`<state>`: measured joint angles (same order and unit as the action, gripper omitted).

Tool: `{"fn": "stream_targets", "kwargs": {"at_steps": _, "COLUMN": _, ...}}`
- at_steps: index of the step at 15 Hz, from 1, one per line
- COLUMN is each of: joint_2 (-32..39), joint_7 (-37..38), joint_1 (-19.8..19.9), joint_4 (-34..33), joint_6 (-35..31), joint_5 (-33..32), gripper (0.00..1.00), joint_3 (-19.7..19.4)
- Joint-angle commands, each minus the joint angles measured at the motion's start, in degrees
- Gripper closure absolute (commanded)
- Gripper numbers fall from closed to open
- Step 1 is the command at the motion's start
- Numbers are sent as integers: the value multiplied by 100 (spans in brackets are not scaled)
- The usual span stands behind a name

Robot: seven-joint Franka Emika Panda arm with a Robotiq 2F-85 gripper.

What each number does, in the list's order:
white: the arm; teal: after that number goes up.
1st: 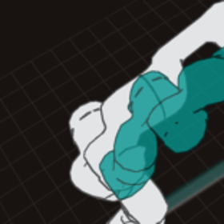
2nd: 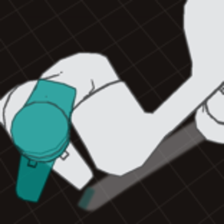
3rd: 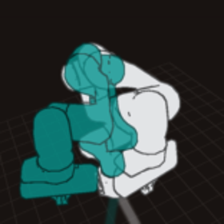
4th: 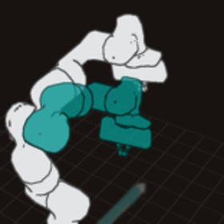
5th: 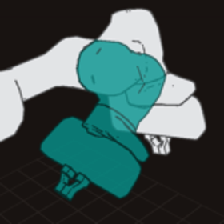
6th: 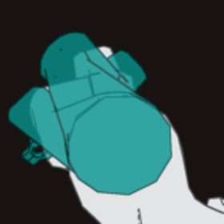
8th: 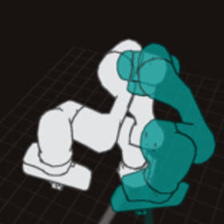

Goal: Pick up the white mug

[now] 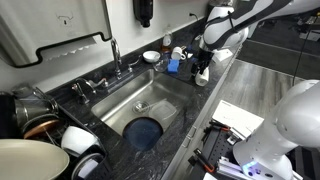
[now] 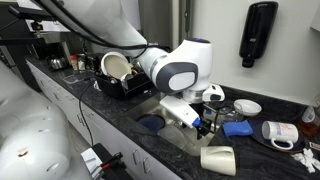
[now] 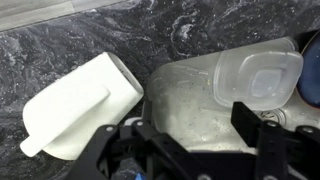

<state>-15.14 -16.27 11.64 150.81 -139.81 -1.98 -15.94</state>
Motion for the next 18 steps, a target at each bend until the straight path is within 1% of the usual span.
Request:
{"fn": "stream_targets", "kwargs": {"at_steps": 1, "joint_2": 103, "joint_7": -431, "joint_1": -69, "joint_4": -258, "joint_6": 652, "joint_5": 139, "gripper": 0, "joint_3": -63}}
{"fn": "stream_targets", "kwargs": {"at_steps": 5, "joint_2": 97, "joint_7": -784, "joint_1": -115, "joint_4": -347, "joint_6": 1390, "joint_5": 396, "gripper": 0, "joint_3": -108}}
{"fn": "stream_targets", "kwargs": {"at_steps": 7, "joint_2": 71, "joint_7": -1014, "joint_1": -192, "joint_4": -329, "joint_6": 1658, "joint_5": 788, "gripper": 0, "joint_3": -145}}
{"fn": "stream_targets", "kwargs": {"at_steps": 8, "joint_2": -5, "joint_7": -706, "joint_1": -63, "joint_4": -231, "joint_6": 1384, "joint_5": 470, "gripper": 0, "joint_3": -29}}
{"fn": "stream_targets", "kwargs": {"at_steps": 10, "joint_2": -3, "joint_7": -818, "joint_1": -111, "joint_4": -235, "joint_6": 1499, "joint_5": 647, "gripper": 0, "joint_3": -44}}
{"fn": "stream_targets", "kwargs": {"at_steps": 18, "joint_2": -3, "joint_7": -826, "joint_1": -122, "joint_4": -235, "joint_6": 1517, "joint_5": 662, "gripper": 0, "joint_3": -53}}
